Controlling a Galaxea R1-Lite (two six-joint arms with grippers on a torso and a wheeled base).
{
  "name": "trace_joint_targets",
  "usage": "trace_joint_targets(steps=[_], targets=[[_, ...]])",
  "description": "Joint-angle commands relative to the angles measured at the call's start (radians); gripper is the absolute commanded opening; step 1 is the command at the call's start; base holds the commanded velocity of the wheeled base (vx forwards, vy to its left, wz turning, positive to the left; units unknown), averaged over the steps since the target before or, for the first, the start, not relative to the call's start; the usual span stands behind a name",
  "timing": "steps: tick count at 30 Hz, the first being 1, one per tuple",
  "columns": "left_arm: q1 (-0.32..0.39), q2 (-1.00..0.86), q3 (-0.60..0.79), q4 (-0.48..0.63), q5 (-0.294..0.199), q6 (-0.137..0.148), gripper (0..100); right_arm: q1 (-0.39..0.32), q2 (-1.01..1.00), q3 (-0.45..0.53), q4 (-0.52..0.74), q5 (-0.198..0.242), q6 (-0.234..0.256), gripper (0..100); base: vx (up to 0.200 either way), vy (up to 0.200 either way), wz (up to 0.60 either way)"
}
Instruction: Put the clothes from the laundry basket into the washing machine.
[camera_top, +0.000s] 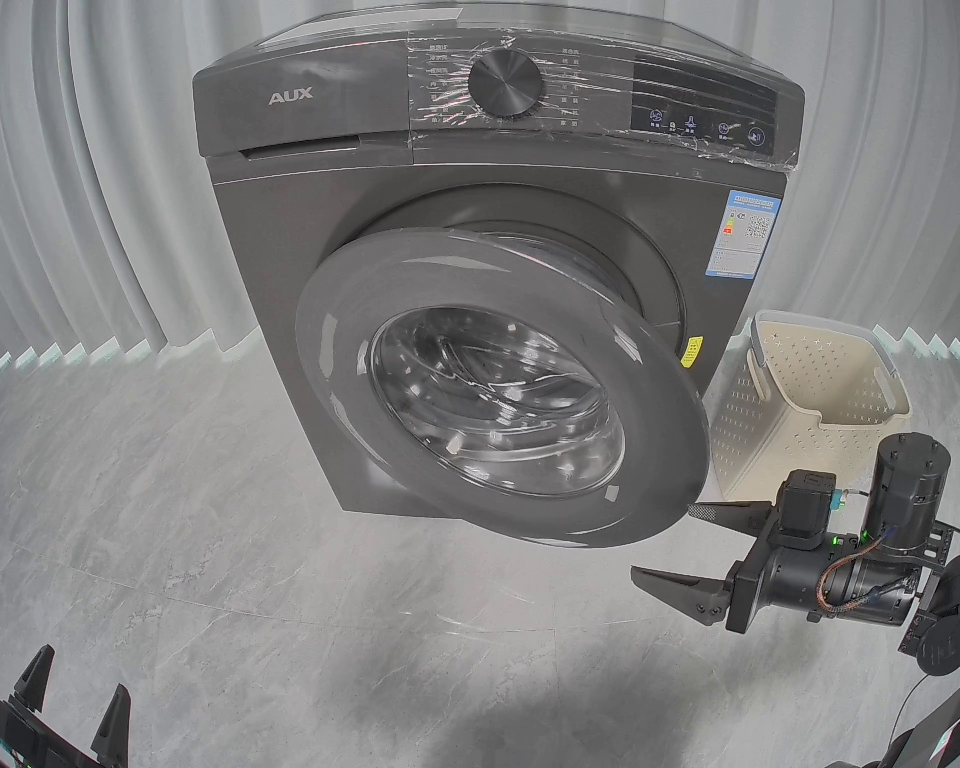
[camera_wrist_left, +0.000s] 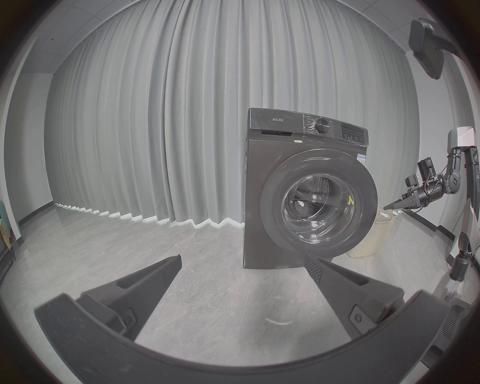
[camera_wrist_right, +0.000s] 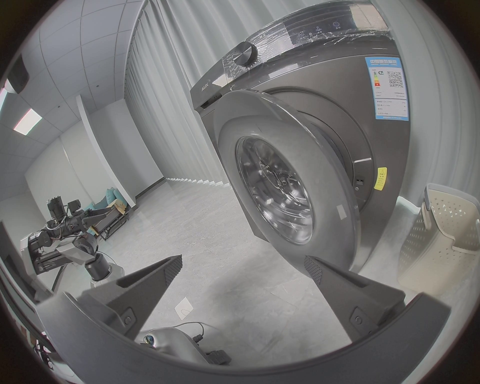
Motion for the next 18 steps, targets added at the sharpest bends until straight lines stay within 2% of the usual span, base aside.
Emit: trace_joint_targets(steps=[1, 6, 11, 18], targets=[[0.0, -0.015, 0.016, 0.0, 0.0, -0.001, 100, 0.001, 0.014, -0.011, -0.006, 0.0, 0.0, 100, 0.2, 0.0, 0.0], [0.0, -0.015, 0.016, 0.0, 0.0, -0.001, 100, -0.011, 0.069, -0.029, -0.068, -0.004, -0.002, 100, 0.2, 0.0, 0.0], [0.0, -0.015, 0.016, 0.0, 0.0, -0.001, 100, -0.088, 0.16, -0.097, -0.217, -0.063, 0.012, 100, 0.2, 0.0, 0.0], [0.0, -0.015, 0.016, 0.0, 0.0, 0.002, 100, -0.094, 0.181, -0.158, -0.286, -0.118, 0.012, 100, 0.2, 0.0, 0.0]])
